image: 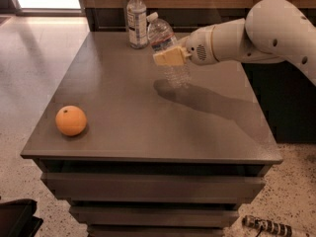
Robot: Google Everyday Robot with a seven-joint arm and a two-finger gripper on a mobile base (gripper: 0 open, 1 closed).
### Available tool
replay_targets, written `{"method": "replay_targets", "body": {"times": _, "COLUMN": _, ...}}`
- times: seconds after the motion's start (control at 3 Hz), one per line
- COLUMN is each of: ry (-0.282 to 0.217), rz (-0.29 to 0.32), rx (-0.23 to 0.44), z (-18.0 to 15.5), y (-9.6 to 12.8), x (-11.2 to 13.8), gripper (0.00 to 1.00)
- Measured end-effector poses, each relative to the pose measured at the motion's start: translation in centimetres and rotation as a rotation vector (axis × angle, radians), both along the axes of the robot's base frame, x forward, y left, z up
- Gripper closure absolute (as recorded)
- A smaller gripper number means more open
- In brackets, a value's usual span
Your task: Place water bottle upright
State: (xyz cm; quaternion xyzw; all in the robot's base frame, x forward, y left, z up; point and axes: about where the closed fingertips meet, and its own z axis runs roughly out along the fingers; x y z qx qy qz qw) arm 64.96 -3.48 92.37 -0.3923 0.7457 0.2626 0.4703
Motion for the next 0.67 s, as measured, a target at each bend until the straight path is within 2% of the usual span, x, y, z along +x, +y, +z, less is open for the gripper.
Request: {"method": "replay_targets", "body": {"times": 0.67, "ry": -0.059, "rz": 0.008, "rx": 0.067, "z": 0.19, "y": 1.35, "x": -0.08, "gripper": 1.0}}
